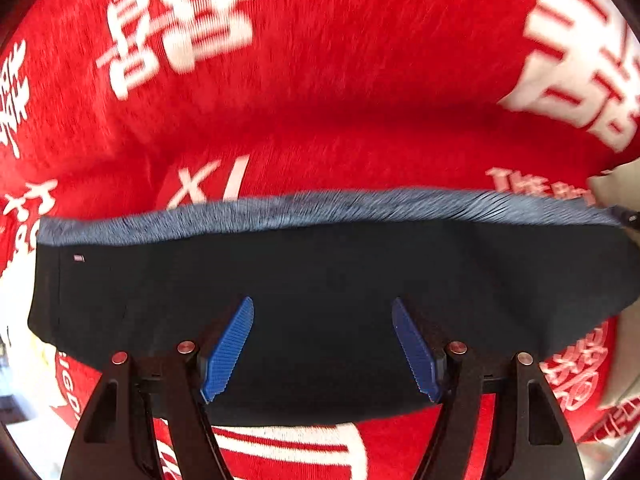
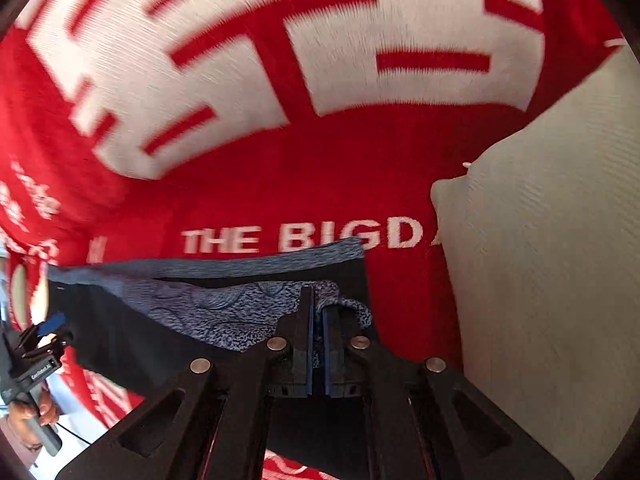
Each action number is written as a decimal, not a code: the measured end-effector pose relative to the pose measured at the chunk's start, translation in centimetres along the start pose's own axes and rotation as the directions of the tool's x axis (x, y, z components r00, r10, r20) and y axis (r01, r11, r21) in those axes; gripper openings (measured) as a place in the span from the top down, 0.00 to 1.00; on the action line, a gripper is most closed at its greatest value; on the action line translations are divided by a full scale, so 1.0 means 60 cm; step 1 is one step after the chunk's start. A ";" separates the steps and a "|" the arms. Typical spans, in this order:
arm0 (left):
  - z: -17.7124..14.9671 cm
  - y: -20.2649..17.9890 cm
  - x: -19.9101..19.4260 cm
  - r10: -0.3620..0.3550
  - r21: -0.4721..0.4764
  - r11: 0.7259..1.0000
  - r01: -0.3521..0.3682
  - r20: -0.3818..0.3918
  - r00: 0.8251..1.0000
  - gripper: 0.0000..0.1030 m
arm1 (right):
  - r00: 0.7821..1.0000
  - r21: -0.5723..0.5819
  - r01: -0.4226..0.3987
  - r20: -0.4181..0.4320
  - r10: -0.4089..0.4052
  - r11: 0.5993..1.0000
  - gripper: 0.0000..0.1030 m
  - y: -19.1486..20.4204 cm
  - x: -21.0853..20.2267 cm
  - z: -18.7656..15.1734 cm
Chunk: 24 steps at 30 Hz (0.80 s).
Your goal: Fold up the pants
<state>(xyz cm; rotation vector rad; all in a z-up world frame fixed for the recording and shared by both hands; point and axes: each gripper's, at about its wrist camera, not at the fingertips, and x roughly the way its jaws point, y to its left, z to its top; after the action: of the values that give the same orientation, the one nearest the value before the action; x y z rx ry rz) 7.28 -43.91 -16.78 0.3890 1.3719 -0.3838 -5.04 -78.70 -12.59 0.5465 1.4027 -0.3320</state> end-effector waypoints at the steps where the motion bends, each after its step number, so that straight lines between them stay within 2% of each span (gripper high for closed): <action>1: 0.002 -0.002 0.015 0.011 -0.008 1.000 -0.011 -0.019 1.000 0.29 | 1.000 0.018 0.010 0.010 -0.010 1.000 0.91 -0.005 -0.002 0.005; 2: 0.000 -0.001 0.023 0.013 -0.015 1.000 -0.014 -0.031 0.999 0.29 | 0.998 0.030 0.031 0.047 -0.033 0.999 0.73 -0.007 -0.016 0.009; 3: 0.000 -0.003 0.030 0.011 -0.023 1.000 -0.012 -0.036 0.999 0.29 | 0.994 0.038 0.050 0.093 -0.053 0.998 0.38 -0.008 -0.035 0.011; 4: 0.002 -0.007 0.035 0.012 -0.026 1.000 -0.013 -0.037 0.999 0.29 | 0.990 0.044 0.039 0.135 -0.045 0.998 0.28 -0.008 -0.052 0.011; 5: 0.004 -0.011 0.036 0.014 -0.024 1.000 -0.015 -0.036 0.999 0.29 | 0.986 0.046 0.011 0.166 -0.019 0.999 0.28 -0.005 -0.070 0.006; 6: 0.007 -0.017 0.037 0.014 -0.016 1.000 -0.015 -0.032 0.999 0.29 | 0.985 0.045 -0.026 0.174 0.018 0.999 0.28 -0.002 -0.084 0.003; 8: 0.013 -0.036 0.040 0.010 0.009 1.000 -0.010 -0.027 1.000 0.29 | 0.988 0.037 -0.045 0.146 0.040 0.998 0.28 0.008 -0.086 -0.013; 13: 0.030 -0.069 0.060 0.008 0.048 0.999 -0.007 -0.024 1.000 0.29 | 0.994 -0.006 0.102 0.042 -0.102 0.995 0.52 0.016 -0.025 -0.044; 15: 0.034 -0.076 0.072 0.017 0.051 0.999 -0.015 -0.031 0.999 0.29 | 0.993 0.034 0.119 -0.004 -0.119 0.992 0.75 -0.002 0.008 -0.043; 17: 0.036 -0.078 0.082 0.014 0.038 0.999 -0.013 -0.025 1.000 0.28 | 0.990 0.050 0.137 -0.028 -0.136 0.989 0.89 -0.013 0.038 -0.041; 19: 0.041 -0.075 0.086 0.029 0.026 0.999 -0.029 -0.011 1.000 0.19 | 0.989 0.021 0.149 0.006 -0.149 0.989 0.89 -0.009 0.044 -0.030; 21: 0.047 -0.071 0.092 0.018 0.013 1.000 -0.018 -0.006 1.000 0.19 | 0.985 -0.024 0.173 0.028 -0.172 0.985 0.89 0.000 0.046 -0.015; 24: 0.054 -0.066 0.104 0.030 0.007 1.000 -0.030 0.001 1.000 0.10 | 0.988 -0.002 0.156 0.019 -0.156 0.988 0.88 -0.002 0.049 0.006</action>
<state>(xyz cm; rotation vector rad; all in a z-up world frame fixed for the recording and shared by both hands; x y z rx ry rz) 9.17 -49.18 -22.61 0.4140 1.3629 -0.3641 -4.39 -78.70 -15.46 0.4306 1.4304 -0.4592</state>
